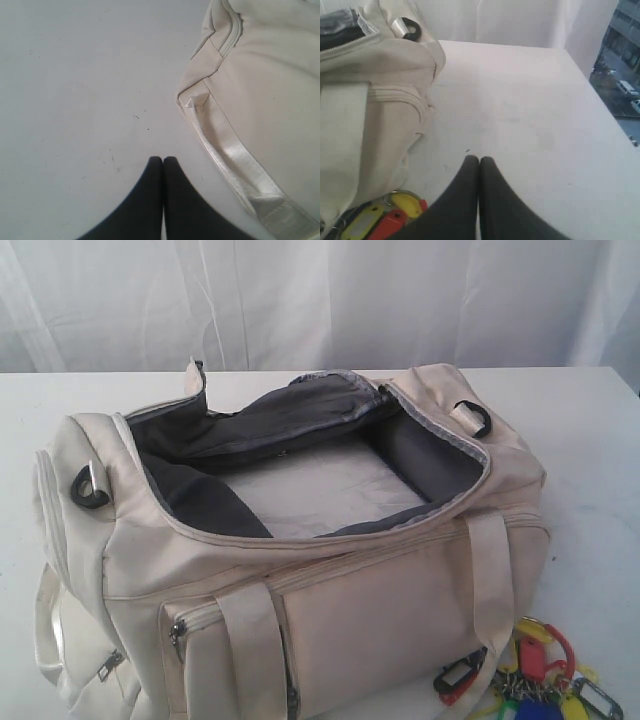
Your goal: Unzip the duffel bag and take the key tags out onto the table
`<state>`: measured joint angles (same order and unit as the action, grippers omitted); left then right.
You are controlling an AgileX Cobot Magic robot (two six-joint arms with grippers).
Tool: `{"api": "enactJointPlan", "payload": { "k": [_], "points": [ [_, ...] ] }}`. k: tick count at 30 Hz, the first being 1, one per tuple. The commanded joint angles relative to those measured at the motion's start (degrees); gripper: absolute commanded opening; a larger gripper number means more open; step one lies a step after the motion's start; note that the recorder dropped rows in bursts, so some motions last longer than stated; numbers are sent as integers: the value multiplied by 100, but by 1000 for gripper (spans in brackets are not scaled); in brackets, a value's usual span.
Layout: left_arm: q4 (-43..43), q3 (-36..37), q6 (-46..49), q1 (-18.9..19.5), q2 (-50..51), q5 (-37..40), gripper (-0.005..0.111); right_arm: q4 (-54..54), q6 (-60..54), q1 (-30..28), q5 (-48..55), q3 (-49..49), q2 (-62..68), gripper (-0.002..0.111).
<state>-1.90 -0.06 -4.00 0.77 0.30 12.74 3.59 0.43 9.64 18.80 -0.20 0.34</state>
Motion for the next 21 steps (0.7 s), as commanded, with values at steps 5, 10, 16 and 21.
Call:
{"api": "enactJointPlan", "payload": {
  "k": [5,10,16,21],
  "points": [
    [-60,6,-14,11,-30,12,1,-70,-43,-74,-95,20,-34,0],
    [-60,6,-14,11,-30,12,1,-320,-43,-217,-95,20,-34,0],
    [-60,6,-14,11,-30,12,1,-320,-43,-233,-95,20,-34,0],
    [-60,6,-14,11,-30,12,1,-320,-43,-233,-95,20,-34,0]
  ]
}}
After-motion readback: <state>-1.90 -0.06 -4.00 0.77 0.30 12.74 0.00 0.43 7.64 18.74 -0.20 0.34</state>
